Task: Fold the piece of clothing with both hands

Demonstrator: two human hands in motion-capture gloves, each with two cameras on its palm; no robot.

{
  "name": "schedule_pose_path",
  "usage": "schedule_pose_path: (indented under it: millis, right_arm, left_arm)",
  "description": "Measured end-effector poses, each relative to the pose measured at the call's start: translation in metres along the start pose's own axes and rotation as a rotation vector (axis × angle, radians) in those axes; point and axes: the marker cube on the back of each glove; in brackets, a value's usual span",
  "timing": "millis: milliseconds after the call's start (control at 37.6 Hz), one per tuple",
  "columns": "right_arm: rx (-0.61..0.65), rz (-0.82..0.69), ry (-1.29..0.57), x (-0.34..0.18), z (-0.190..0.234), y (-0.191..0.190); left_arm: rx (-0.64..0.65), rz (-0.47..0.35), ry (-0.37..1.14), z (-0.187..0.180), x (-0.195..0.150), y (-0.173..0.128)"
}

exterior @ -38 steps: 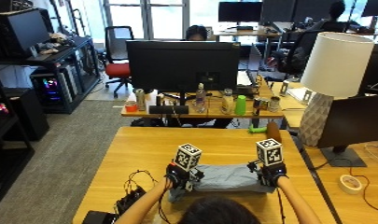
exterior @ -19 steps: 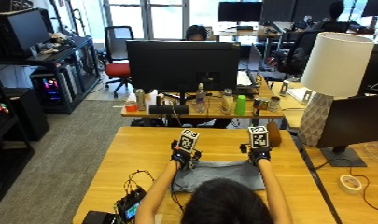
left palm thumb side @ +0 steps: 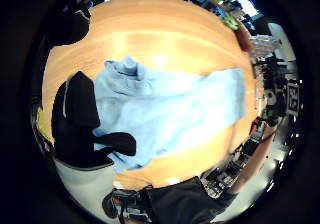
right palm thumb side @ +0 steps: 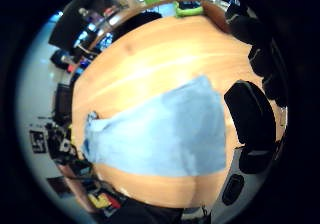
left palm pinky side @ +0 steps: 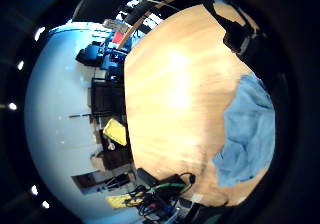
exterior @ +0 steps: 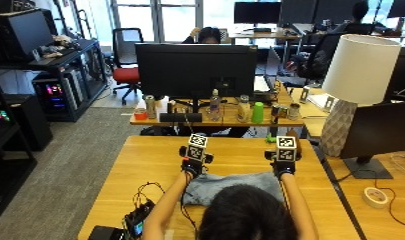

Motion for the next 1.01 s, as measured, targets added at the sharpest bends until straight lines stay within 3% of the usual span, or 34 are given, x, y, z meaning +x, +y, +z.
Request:
schedule_pose_path:
  millis: [133, 319, 399, 531, 638, 797, 903, 1010]
  right_arm:
    - [-0.095, -0.025, -0.020, 0.004, -0.006, 0.018]
    - [-0.261, -0.073, 0.003, -0.001, 0.008, 0.044]
    - [-0.332, -0.078, 0.015, -0.004, 0.019, 0.051]
    - [-0.413, -0.090, 0.013, -0.013, 0.043, 0.056]
    - [-0.513, -0.053, 0.041, -0.015, 0.063, 0.059]
    - [-0.632, -0.042, 0.052, -0.020, 0.084, 0.064]
    - [-0.599, -0.017, 0.042, -0.022, 0.090, 0.062]
    - [-0.409, -0.037, -0.009, -0.027, 0.091, 0.051]
  left_arm:
    - [-0.040, 0.021, 0.030, -0.013, 0.009, 0.025]
    - [0.062, 0.076, -0.022, -0.005, 0.025, 0.046]
    - [-0.049, 0.103, -0.013, 0.011, 0.034, 0.058]
    - [-0.326, -0.005, -0.075, 0.052, 0.038, 0.072]
    - [-0.388, -0.061, -0.086, 0.082, 0.039, 0.065]
    - [-0.510, -0.084, 0.031, 0.103, 0.039, 0.061]
    - [-0.535, -0.060, 0.067, 0.102, 0.039, 0.059]
    - [-0.549, -0.067, 0.072, 0.100, 0.038, 0.058]
